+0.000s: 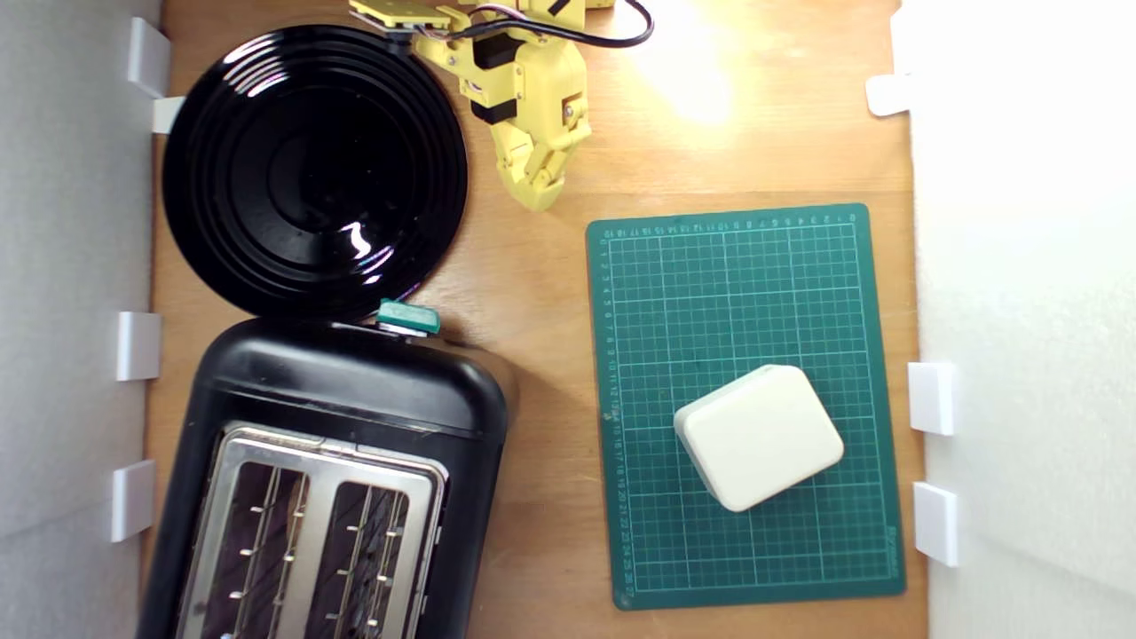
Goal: Start toaster
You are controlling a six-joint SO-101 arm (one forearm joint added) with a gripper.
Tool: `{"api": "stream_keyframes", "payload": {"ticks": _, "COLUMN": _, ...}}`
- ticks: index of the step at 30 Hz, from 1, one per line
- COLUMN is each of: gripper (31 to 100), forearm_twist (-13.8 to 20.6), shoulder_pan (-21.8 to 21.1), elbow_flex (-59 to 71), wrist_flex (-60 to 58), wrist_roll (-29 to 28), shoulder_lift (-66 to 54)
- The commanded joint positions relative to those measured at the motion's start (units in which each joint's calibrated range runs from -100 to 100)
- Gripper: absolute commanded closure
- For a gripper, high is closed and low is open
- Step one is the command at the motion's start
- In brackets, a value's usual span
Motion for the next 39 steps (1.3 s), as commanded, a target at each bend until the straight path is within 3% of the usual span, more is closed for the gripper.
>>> {"api": "stream_keyframes", "payload": {"ticks": 1, "gripper": 98.8, "forearm_twist": 1.7, "shoulder_pan": -0.5, "elbow_flex": 0.5, "wrist_flex": 0.8, "wrist_roll": 0.3, "shoulder_lift": -0.8}}
{"api": "stream_keyframes", "payload": {"ticks": 39, "gripper": 98.8, "forearm_twist": 1.8, "shoulder_pan": -0.7, "elbow_flex": 0.6, "wrist_flex": 2.1, "wrist_roll": -0.1, "shoulder_lift": -0.8}}
